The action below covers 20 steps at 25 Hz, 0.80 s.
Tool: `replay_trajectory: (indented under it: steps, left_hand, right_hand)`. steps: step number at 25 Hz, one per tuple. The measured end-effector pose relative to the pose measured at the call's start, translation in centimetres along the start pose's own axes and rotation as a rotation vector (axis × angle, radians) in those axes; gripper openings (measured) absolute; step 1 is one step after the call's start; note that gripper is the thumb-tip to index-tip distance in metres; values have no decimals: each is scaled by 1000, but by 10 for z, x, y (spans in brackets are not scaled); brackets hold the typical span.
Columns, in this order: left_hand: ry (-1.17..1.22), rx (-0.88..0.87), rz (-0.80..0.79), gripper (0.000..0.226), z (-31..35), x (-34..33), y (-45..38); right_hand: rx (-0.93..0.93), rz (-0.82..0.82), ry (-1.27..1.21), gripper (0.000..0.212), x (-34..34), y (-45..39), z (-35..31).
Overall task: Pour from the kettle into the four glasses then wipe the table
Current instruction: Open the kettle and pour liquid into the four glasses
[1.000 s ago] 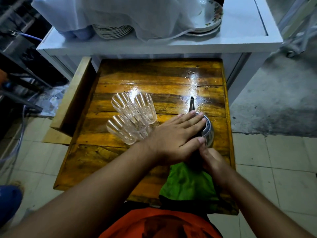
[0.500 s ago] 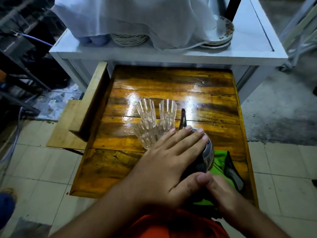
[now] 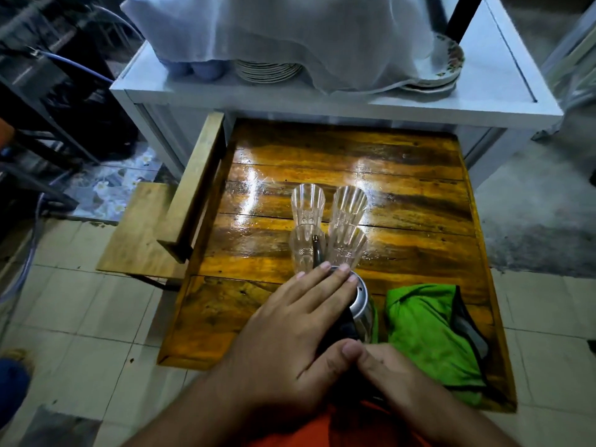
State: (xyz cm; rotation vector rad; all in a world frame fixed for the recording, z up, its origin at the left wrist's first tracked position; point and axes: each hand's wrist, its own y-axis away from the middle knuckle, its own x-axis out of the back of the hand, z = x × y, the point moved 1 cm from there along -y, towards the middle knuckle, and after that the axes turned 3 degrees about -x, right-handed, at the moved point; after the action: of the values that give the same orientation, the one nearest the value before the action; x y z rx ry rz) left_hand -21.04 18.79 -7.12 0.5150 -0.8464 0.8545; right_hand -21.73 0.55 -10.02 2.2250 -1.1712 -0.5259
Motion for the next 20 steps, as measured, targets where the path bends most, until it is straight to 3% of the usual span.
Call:
replay_trajectory:
  steps: [1,6,9,20]
  left_hand:
    - [3,2,-2,77,-3,0,1]
    - [26,2,-22,82,-16,4,3]
    - [8,-21,-67,80,-19,11,1]
    - [27,-35,-135,76,-32,26,-5]
  right_hand:
    - [69,-85,-55,49,-11,2,5]
    - [120,-92,-2,41,-18,-1,9]
    - [122,-112,-42,23,-13,3,1]
    - [100,-170,-223,36,-18,4,-8]
